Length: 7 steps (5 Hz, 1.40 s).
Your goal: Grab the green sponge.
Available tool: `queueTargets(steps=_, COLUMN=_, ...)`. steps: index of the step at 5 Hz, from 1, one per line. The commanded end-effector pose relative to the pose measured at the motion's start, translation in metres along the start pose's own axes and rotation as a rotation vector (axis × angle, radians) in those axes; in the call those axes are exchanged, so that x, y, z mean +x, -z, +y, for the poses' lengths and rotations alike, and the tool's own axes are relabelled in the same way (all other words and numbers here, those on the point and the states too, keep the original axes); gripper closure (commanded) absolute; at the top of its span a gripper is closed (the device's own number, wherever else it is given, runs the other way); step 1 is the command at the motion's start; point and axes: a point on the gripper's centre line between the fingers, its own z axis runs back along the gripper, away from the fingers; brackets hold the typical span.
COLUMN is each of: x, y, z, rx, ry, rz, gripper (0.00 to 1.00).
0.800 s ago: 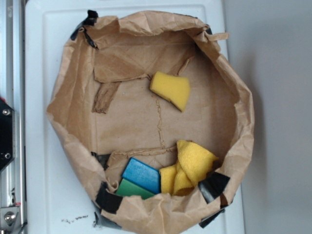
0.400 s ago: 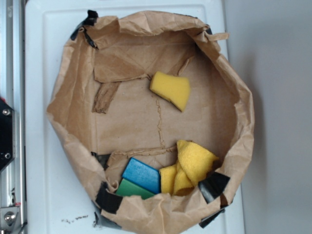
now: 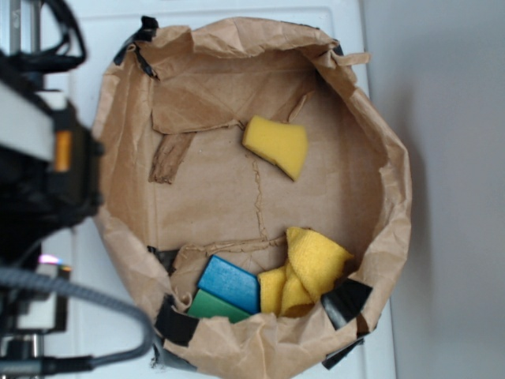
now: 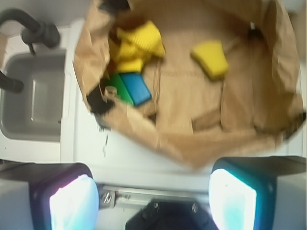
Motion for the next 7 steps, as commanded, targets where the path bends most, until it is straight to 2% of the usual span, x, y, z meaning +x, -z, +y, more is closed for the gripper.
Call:
queueTargets(steps=1, x=0.025, y=0.021, z=0.036, rx=-0.019, ry=0.236, rz=-0.067, gripper=0.00)
queueTargets(steps=2, x=0.045, y=0.031, z=0.049, rx=-0.030, ry=0.185, rz=-0.051, gripper=0.00)
queueTargets(steps=3, x=0.066, y=0.039, z=0.045, rx=-0.078, ry=0.177, rz=-0.071, gripper=0.00)
queueTargets(steps=4, x=0.084, y=0.060, z=0.055, rx=-0.057, ry=0.144, rz=-0.053, gripper=0.00)
queueTargets(steps=7, x=0.084, y=0.060, z=0.055, rx=-0.057, ry=0.144, rz=-0.053, gripper=0.00)
